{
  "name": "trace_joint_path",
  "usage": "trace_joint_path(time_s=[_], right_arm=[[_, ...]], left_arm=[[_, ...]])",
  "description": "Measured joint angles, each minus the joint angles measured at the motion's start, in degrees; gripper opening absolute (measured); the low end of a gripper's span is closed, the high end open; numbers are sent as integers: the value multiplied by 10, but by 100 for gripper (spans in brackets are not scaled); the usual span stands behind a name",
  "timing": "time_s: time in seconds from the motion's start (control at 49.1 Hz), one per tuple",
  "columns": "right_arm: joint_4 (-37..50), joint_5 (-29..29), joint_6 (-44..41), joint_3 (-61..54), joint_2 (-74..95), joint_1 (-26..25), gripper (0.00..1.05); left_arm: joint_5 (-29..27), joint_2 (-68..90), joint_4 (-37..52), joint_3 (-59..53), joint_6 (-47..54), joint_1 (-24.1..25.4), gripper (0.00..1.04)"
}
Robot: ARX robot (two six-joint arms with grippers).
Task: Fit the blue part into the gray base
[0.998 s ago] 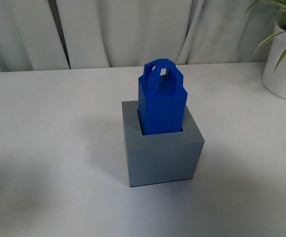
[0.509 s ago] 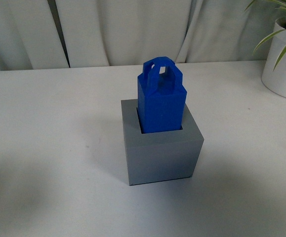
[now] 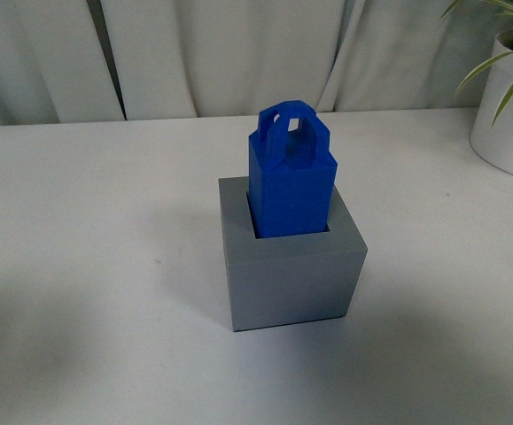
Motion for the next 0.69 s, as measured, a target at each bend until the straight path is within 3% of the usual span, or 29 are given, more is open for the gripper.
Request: trace_joint_path(time_s=[0.326,0.428,0.55,0.631,0.692], right_arm=[[-44,0,0,0,-44,0,2],[-135,0,0,1,-116,0,2],[-141,0,0,1,-138,0,2],[-141,0,0,1,-138,0,12],[-141,0,0,1,-138,0,27]], left_arm=[[0,0,0,0,0,0,99],[0,0,0,0,0,0,99],[0,0,0,0,0,0,99],[0,0,0,0,0,0,99],[0,0,0,0,0,0,99]])
